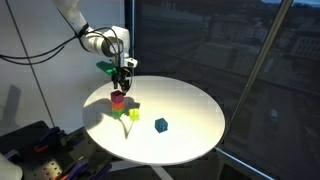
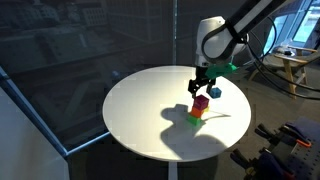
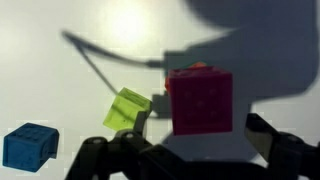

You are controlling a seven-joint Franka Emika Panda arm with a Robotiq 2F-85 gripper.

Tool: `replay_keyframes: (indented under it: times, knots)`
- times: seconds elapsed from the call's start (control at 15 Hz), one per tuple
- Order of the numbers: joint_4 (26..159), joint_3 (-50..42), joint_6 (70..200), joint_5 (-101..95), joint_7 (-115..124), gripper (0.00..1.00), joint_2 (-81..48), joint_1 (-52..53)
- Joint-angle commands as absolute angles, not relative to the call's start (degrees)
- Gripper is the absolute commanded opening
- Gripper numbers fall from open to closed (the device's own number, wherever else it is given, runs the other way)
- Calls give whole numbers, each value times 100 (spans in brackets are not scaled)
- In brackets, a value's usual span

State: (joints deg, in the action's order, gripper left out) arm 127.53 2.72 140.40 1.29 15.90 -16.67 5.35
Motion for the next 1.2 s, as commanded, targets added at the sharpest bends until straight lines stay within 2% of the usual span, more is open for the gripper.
replay_keyframes:
  times: [0.0,0.67,0.73,0.8,1.13]
  knots:
    - [12585,192,14000,96,1695,100,-1823,596]
    - [12519,154,13968,82,1683,100,-2042,616]
    - [12515,155,13964,83,1675,75,-2052,617]
    - [12517,152,13970,70,1677,74,-2057,623]
    - [12484,168,13838,82,1660,34,-2022,648]
